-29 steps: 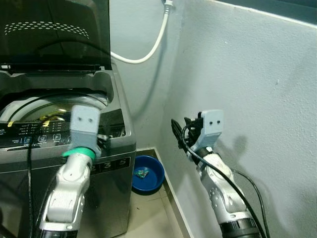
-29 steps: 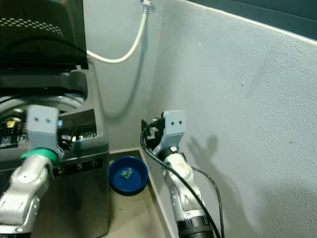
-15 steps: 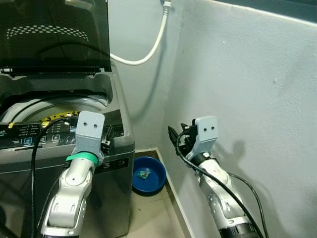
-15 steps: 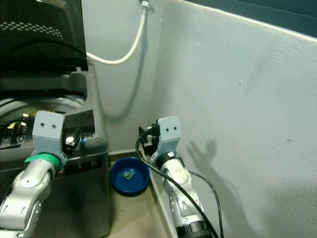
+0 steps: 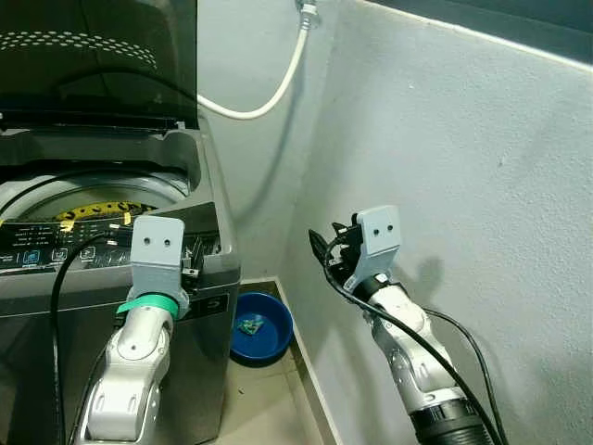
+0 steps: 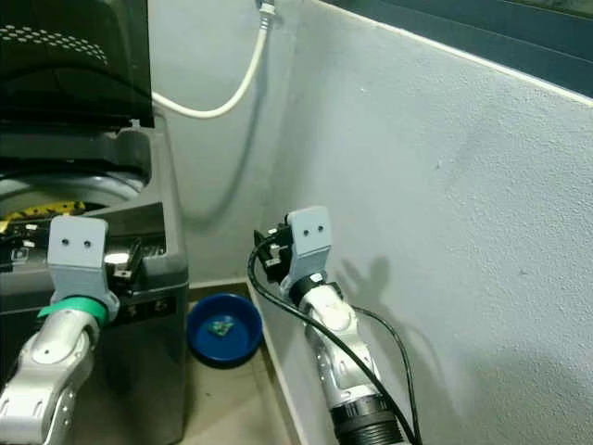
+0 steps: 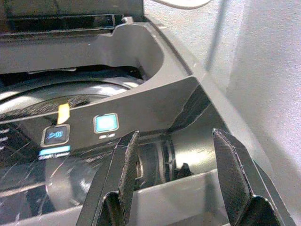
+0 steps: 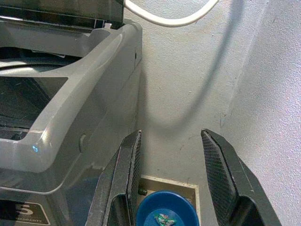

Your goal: Clothes washing

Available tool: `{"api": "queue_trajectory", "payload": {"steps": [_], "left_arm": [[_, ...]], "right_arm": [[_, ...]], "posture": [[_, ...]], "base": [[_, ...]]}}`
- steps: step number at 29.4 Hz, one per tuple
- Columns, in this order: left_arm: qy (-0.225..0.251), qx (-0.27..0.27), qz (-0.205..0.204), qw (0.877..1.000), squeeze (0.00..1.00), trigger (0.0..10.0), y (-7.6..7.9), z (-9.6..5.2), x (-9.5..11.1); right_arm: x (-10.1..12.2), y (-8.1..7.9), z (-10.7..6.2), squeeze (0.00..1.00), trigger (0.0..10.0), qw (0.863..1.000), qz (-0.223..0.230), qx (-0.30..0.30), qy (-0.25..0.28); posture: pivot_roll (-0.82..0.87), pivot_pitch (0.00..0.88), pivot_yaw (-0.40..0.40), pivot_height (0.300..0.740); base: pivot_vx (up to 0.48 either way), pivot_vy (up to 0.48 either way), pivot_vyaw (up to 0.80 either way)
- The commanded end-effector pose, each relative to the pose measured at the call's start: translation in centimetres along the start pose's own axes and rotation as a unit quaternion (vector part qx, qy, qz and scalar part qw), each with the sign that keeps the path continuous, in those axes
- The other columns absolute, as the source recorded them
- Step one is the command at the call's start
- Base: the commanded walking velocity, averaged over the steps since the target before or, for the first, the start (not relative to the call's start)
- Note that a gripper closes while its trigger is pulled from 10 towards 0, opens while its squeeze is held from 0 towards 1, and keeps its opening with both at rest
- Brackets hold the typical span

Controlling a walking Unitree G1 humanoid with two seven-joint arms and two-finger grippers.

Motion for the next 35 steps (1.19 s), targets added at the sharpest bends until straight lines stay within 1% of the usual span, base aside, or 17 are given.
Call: {"api": "queue_trajectory", "payload": {"steps": [1,6,8,11,16,18,19,20,22,23,24,25,26,30,33,34,35], "left_arm": [[-0.007,-0.012,0.0,1.0,0.0,10.0,0.6,-0.3,-0.2],[-0.005,-0.01,0.009,1.0,0.0,10.0,0.6,0.0,-0.1],[-0.001,-0.002,0.011,1.0,0.0,10.0,-0.2,0.3,0.0],[-0.001,0.001,0.013,1.0,0.0,10.0,-0.6,0.3,0.0],[0.0,0.02,-0.01,1.0,0.0,10.0,-1.5,0.0,0.0],[-0.001,0.026,-0.015,1.0,0.0,10.0,-1.9,-0.3,-0.5],[-0.001,0.026,-0.015,1.0,0.0,10.0,-1.9,-0.3,-0.5],[0.001,0.028,-0.016,0.999,0.0,10.0,-2.0,-0.4,-0.8],[0.003,0.03,-0.017,0.999,0.0,10.0,-2.1,-0.5,-0.9],[0.006,0.028,-0.02,0.999,0.0,10.0,-2.1,-0.7,-1.2],[0.006,0.028,-0.02,0.999,0.0,10.0,-2.1,-0.7,-1.2],[0.012,0.015,-0.025,0.999,0.0,10.0,-1.9,-1.1,-1.6],[0.016,0.004,-0.028,0.999,0.0,10.0,-1.8,-1.2,-1.8],[0.019,-0.008,-0.033,0.999,0.0,10.0,-1.6,-1.5,-2.3],[0.029,-0.051,-0.056,0.997,0.0,10.0,-0.5,-2.6,-3.8],[0.029,-0.051,-0.056,0.997,0.0,10.0,-0.5,-2.6,-3.8],[0.028,-0.059,-0.061,0.996,0.0,10.0,-0.1,-3.0,-4.2]], "right_arm": [[-0.4,0.3,-0.2,0.0,10.0,1.0,-0.003,-0.006,-0.007],[-0.6,0.4,-0.6,0.0,10.0,1.0,0.005,-0.009,-0.006],[-1.2,0.1,-0.9,0.0,10.0,1.0,0.014,-0.01,-0.007],[-1.6,-0.3,-1.1,0.0,10.0,1.0,0.018,-0.007,-0.009],[-2.5,-0.9,-1.2,0.0,10.0,1.0,0.027,-0.01,-0.009],[-2.6,-0.2,-1.1,0.0,10.0,0.998,0.033,-0.048,-0.002],[-2.6,-0.2,-1.1,0.0,10.0,0.998,0.033,-0.048,-0.002],[-2.6,0.5,-1.2,0.0,10.0,0.997,0.023,-0.07,0.004],[-2.5,0.8,-1.2,0.0,10.0,0.996,0.015,-0.083,0.008],[-2.7,1.9,-1.5,0.0,10.0,0.994,0.01,-0.107,0.009],[-2.7,1.9,-1.5,0.0,10.0,0.994,0.01,-0.107,0.009],[-3.1,3.7,-2.2,0.0,10.0,0.99,-0.002,-0.14,0.003],[-3.1,4.3,-2.5,0.0,10.0,0.989,-0.01,-0.148,0.004],[-3.1,4.8,-2.9,0.0,10.0,0.988,-0.015,-0.151,0.009],[-3.0,5.3,-3.9,0.0,10.0,0.987,-0.035,-0.153,0.025],[-3.0,5.3,-3.9,0.0,10.0,0.987,-0.035,-0.153,0.025],[-3.2,5.5,-4.3,0.0,10.0,0.987,-0.036,-0.154,0.027]], "posture": [[0.05,0.042,-0.121,0.74],[0.05,0.047,-0.091,0.74],[0.1,0.057,-0.045,0.74],[0.1,0.057,-0.045,0.74],[0.16,0.067,-0.019,0.74],[0.17,0.069,-0.014,0.74],[0.17,0.069,-0.014,0.74],[0.18,0.069,-0.011,0.74],[0.18,0.07,-0.009,0.74],[0.18,0.071,-0.001,0.74],[0.18,0.071,-0.001,0.74],[0.18,0.07,0.003,0.74],[0.17,0.07,0.006,0.74],[0.16,0.07,0.007,0.74],[0.12,0.06,0.01,0.74],[0.12,0.06,0.01,0.74],[0.1,0.056,0.008,0.74]], "base": [[0.0,0.0,0.0],[0.0,0.0,0.0],[0.0,0.0,0.0],[0.0,0.0,0.0],[0.0,0.0,0.0],[0.0,0.0,0.0],[0.0,0.0,0.0],[0.0,0.0,0.0],[0.0,0.0,0.0],[0.0,0.0,0.0],[0.0,0.0,0.0],[0.0,0.0,0.0],[0.0,0.0,0.0],[0.0,0.0,0.0],[0.0,0.0,0.0],[0.0,0.0,0.0],[0.0,0.0,0.0]]}}
Point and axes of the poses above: a point about 5 cm out from each wrist's last joint towards the gripper, its own z axis pointing out of the wrist towards the gripper, its own x axis along the axis of the wrist's last joint, y = z × x, the point moved 1 cm from there along z, pointing out of the wrist towards the gripper, and after that the axes turned 11 degrees about z, right-handed, at the moved point
